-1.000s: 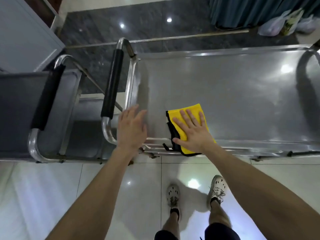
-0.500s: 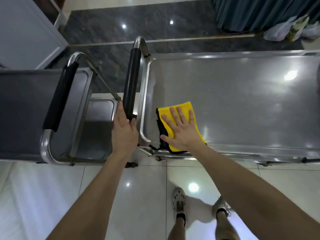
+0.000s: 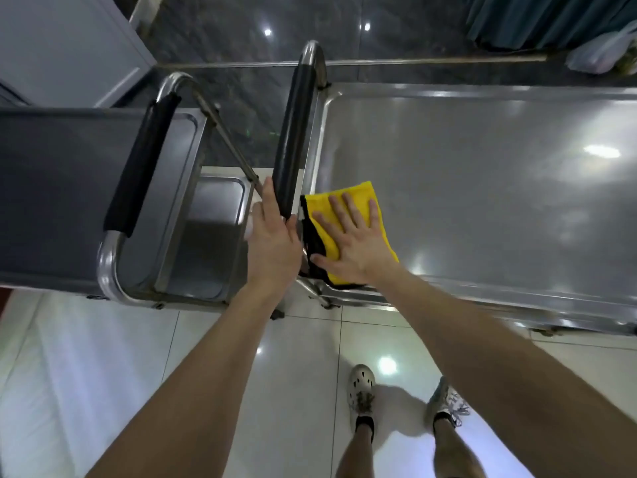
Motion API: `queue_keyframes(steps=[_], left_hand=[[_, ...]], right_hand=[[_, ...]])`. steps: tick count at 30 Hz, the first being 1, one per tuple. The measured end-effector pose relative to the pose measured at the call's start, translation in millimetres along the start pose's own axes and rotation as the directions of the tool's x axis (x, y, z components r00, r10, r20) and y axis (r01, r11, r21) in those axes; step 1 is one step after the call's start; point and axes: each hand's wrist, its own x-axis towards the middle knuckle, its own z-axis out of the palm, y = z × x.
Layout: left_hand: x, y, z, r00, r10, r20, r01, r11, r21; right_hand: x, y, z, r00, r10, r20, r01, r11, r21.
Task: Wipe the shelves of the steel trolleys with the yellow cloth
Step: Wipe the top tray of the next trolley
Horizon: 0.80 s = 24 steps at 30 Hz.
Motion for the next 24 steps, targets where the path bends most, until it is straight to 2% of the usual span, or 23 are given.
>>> queue_keyframes(steps=[4,8,13,17,19,22,24], left_hand=[[1.2,9.4,2.5,0.999,-0.035,0.026,0.035,0.999,-0.017],[0.4,17.5,10.9,0.998,-0.048,0.050,0.048,0.999,-0.003],[-12.1,24.9,16.3,0.986,-0.066,0.151,0.064,0.998,0.015],[-27.1,26.4,12.4,0.984,-0.063,0.166,0.057,0.997,0.042],[-33.4,26.2,6.2,0.976,-0.087,0.201,0.081,0.996,0.040],[-40.3,25.3,-8.8,0.956,-0.152,0.249,0.118,0.983,0.143],[-56.1,27.9,-16.5,0.989,-0.117,0.091,0.090,0.963,0.255]], right_hand=[[-65.2,0.8,2.0,0.996,-0.084,0.037,0.085,0.996,-0.030],[-83.2,8.8,-15.0,0.990,-0.040,0.136,0.052,0.995,-0.084],[-116.7,4.6,-31.9,0.980,0.050,0.190,-0.056,0.998,0.026],[-148.8,3.6,-48.5,0.976,0.131,0.174,-0.166,0.965,0.205],[-164.6,2.5,-55.5,0.966,0.223,0.131,-0.255,0.906,0.337],[-184.1,4.1,-72.3,0.893,0.433,0.126,-0.418,0.689,0.592],[-196.5,10.5,-84.9,0.821,0.558,0.121,-0.464,0.528,0.712]])
